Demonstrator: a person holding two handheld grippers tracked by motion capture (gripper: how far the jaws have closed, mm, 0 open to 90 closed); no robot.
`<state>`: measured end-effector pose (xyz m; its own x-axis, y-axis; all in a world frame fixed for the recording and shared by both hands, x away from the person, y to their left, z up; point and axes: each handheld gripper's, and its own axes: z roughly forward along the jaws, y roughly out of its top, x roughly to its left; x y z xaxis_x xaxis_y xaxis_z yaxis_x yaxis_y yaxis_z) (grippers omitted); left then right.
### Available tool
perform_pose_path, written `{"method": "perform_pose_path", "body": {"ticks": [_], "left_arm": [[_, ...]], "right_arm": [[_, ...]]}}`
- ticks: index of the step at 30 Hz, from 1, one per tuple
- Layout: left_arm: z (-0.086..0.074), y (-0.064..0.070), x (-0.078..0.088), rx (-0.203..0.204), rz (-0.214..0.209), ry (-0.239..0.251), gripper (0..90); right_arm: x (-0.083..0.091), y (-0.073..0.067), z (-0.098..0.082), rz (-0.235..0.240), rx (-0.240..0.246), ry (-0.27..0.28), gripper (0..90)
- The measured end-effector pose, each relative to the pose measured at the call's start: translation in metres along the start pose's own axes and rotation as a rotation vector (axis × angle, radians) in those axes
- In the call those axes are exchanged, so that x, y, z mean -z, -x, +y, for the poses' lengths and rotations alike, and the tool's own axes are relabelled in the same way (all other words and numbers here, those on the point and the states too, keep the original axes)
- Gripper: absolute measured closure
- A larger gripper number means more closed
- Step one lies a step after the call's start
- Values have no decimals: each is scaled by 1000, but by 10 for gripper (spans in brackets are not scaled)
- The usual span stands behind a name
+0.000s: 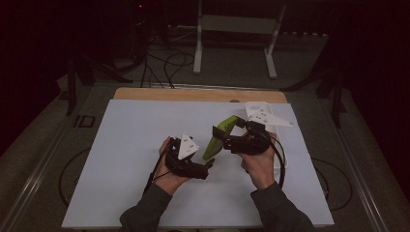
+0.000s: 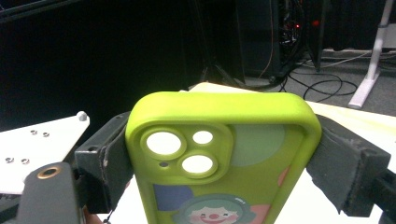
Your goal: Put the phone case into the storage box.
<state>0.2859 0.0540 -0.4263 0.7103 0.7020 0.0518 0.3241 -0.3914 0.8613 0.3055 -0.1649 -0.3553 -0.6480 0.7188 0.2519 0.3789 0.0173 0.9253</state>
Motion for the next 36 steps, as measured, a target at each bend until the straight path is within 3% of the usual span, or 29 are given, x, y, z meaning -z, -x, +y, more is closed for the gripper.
{"method": "perform_pose_path", "body": {"ticks": [21,36], "left_arm": [[-3,-18,17,16,27,-1,1],[-14,-38,36,38,39,9,1]], "right_arm": [[0,1,6,-31,5,-7,155],[1,5,14,-67,18,-6,155]]}}
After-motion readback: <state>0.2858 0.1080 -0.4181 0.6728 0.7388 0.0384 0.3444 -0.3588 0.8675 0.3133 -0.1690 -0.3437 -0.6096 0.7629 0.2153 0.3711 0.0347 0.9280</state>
